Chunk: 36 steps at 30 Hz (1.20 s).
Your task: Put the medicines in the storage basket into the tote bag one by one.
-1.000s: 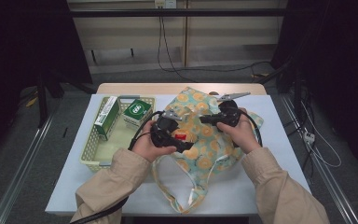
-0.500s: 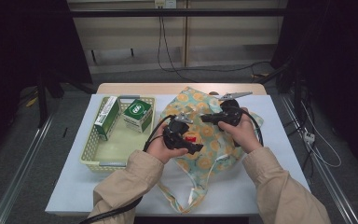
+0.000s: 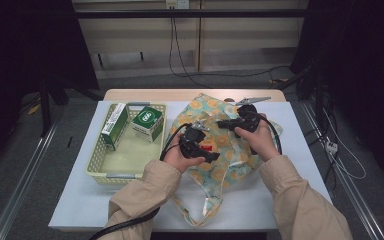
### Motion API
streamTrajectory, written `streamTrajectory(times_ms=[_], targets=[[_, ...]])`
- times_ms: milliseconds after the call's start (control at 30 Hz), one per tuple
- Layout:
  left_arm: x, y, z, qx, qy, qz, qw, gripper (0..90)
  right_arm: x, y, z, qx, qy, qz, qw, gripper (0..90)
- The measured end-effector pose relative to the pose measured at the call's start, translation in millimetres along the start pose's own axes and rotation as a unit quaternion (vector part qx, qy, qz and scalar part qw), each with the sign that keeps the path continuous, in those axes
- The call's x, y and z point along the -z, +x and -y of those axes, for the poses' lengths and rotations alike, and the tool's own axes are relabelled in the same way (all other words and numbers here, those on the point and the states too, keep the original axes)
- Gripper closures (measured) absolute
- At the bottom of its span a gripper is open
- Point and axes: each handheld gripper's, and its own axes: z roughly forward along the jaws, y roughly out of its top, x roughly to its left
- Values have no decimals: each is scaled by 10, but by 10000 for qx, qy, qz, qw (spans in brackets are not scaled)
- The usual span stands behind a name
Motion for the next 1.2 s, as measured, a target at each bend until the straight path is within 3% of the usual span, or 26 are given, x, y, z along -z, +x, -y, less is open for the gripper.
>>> streamTrajectory(times_ms=[200, 500, 833, 967, 1000, 1033, 1067, 1100, 1200], targets=[[-101, 36, -53, -9, -26, -125, 9999, 203, 5, -50, 5, -58, 0, -8, 10000, 899], [-200, 106, -74, 118, -67, -258, 9996, 203, 51, -30, -4, -24, -31, -76, 10000, 899], [-278, 196, -166, 120, -123, -389, 9991, 203, 44, -30, 6, -53, -46, -106, 9999, 899], [-325, 282, -222, 211, -252, -552, 9979, 203, 36, -24, 5, -62, -36, -132, 9999, 899], [-332, 296, -242, 271, -317, -665, 9969, 203, 33, -23, 6, -66, -13, -142, 9999, 899], [-336, 326, -261, 351, -425, -613, 9966, 202, 29, -22, 7, -71, -10, -152, 9999, 899], [-343, 342, -282, 435, -512, -749, 9949, 201, 30, -22, 5, -77, -14, -155, 9998, 899], [-348, 377, -299, 461, -583, -727, 9946, 199, 30, -23, 4, -95, -26, -177, 9998, 899], [-403, 396, -334, 191, -493, -751, 9958, 131, 35, -31, 4, -124, -37, -170, 9998, 899]])
